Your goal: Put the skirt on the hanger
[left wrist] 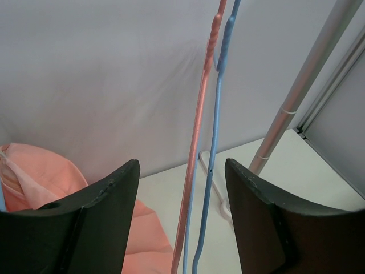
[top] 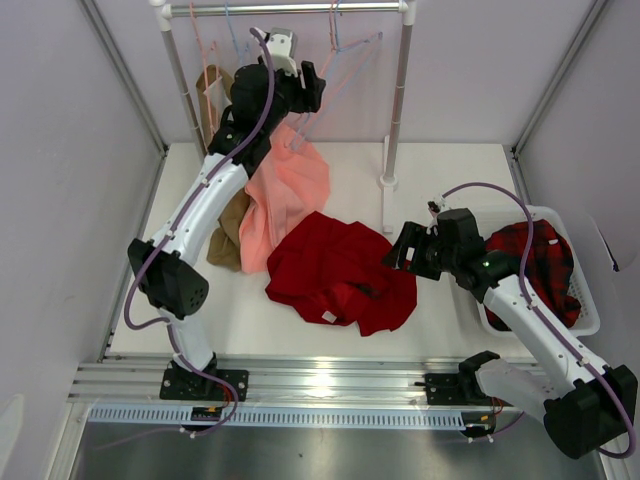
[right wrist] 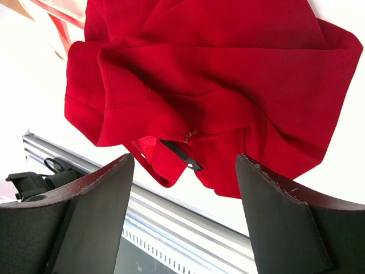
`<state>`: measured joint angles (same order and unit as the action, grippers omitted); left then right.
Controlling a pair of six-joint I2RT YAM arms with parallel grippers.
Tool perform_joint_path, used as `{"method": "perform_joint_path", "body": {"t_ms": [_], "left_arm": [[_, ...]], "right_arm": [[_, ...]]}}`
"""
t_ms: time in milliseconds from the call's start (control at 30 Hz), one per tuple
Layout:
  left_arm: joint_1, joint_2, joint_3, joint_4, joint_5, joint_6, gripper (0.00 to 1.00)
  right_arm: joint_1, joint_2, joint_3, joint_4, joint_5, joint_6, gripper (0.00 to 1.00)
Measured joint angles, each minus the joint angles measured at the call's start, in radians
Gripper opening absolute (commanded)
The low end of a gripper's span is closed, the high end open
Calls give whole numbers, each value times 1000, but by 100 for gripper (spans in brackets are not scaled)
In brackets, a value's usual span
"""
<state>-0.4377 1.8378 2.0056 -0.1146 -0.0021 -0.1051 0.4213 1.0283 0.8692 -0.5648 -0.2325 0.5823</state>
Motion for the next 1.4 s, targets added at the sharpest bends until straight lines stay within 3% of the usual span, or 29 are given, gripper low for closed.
{"method": "perform_joint_path", "body": {"t_ms": [833,1200,1400], "left_arm": [[20,63,60,-27,-21,-37,62],[24,70,67,-29,-19,-58,49],[29,70,67,-29,11,-74,31]], "right_arm": [[-11,-2,-1,-8,-5,-11,78],[-18,-7,-4,-9,-8,-14,78],[-20,-7,-4,-9,-11,-16,78]]}}
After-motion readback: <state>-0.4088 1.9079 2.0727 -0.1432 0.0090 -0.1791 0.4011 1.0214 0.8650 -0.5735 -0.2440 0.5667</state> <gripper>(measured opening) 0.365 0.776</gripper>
